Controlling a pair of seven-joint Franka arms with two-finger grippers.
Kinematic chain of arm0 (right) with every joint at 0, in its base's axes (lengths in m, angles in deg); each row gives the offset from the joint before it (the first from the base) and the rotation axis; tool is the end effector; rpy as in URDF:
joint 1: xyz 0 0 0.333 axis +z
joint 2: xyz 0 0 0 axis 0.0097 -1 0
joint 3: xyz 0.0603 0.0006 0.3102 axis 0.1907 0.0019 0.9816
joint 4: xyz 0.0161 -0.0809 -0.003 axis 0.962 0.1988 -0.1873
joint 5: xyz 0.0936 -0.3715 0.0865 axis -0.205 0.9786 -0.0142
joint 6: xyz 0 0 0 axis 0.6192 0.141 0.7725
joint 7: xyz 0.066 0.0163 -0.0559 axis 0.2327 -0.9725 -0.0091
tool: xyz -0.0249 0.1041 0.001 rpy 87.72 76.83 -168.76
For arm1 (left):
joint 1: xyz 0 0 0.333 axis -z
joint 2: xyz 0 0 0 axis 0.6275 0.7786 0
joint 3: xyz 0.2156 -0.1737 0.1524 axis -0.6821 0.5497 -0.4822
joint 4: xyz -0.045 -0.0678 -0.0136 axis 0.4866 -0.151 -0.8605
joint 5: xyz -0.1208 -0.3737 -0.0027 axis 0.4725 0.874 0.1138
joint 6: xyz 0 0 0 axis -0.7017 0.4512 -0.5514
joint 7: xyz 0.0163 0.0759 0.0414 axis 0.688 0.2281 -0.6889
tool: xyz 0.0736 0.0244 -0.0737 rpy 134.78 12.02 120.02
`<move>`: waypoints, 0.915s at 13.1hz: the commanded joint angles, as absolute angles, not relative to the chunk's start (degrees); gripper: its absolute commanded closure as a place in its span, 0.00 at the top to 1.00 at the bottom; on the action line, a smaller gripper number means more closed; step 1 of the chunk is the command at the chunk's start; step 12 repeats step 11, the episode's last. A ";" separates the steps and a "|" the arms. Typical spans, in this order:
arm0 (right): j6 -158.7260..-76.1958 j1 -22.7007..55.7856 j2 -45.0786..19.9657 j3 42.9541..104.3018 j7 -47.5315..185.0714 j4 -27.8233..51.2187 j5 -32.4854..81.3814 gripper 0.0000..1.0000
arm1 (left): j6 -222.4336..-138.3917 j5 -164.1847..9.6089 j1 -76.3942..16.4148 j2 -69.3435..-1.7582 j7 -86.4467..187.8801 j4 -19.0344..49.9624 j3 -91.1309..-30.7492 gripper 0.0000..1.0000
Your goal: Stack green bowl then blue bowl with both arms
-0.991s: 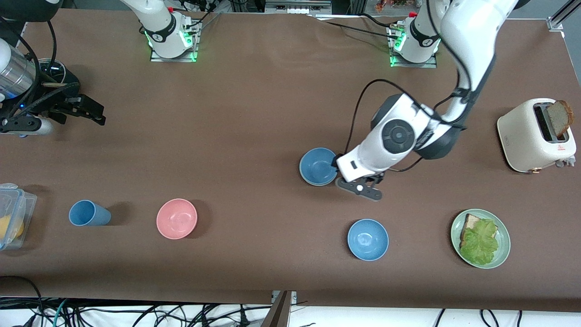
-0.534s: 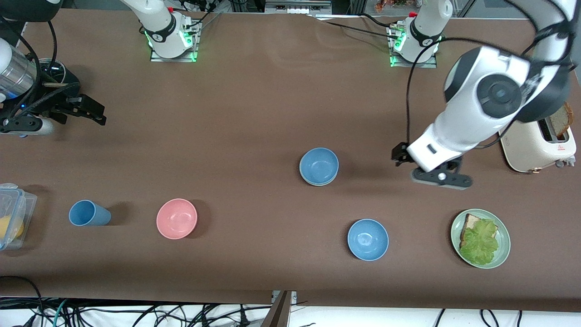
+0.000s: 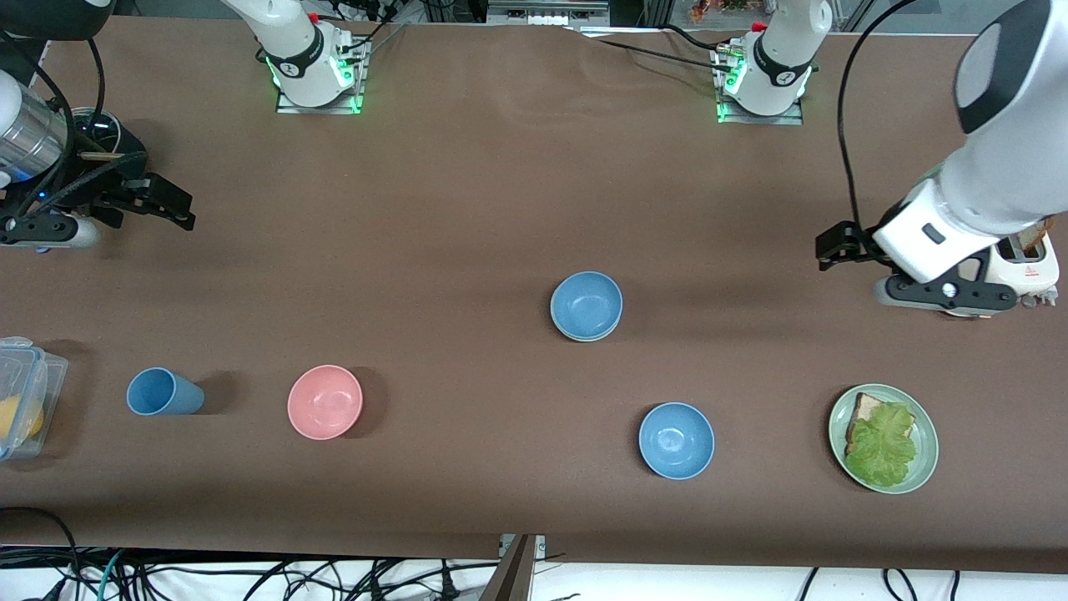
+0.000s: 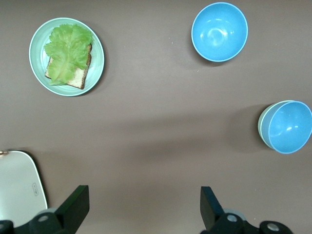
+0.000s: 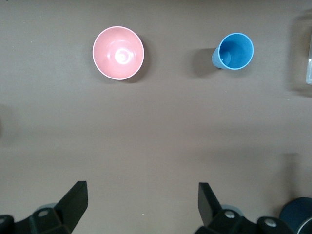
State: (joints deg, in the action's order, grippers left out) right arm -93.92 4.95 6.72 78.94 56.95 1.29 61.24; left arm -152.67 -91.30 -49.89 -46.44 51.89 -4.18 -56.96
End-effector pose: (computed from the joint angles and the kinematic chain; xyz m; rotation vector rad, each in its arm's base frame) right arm 0.5772 0.0545 0.5985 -3.1406 0.0390 0.0225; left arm 0.6181 -0.0825 0.5640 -3.1335 0.1527 0.1211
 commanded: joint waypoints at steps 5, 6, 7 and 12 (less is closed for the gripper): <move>-93.86 4.72 6.60 79.08 56.79 0.57 61.29 1.00 | -167.41 -84.16 -39.39 -62.85 57.96 20.35 -75.57 1.00; -93.86 4.72 6.51 79.08 56.79 0.57 61.29 1.00 | -166.01 -85.74 -39.48 -61.62 58.13 18.34 -75.40 1.00; -93.86 4.72 6.51 79.08 56.79 0.57 61.29 1.00 | -162.86 -86.97 -39.31 -59.70 57.96 15.45 -75.31 1.00; -93.86 4.72 6.51 79.08 56.79 0.57 61.38 1.00 | -160.11 -86.19 -39.92 -55.55 58.22 9.71 -75.57 1.00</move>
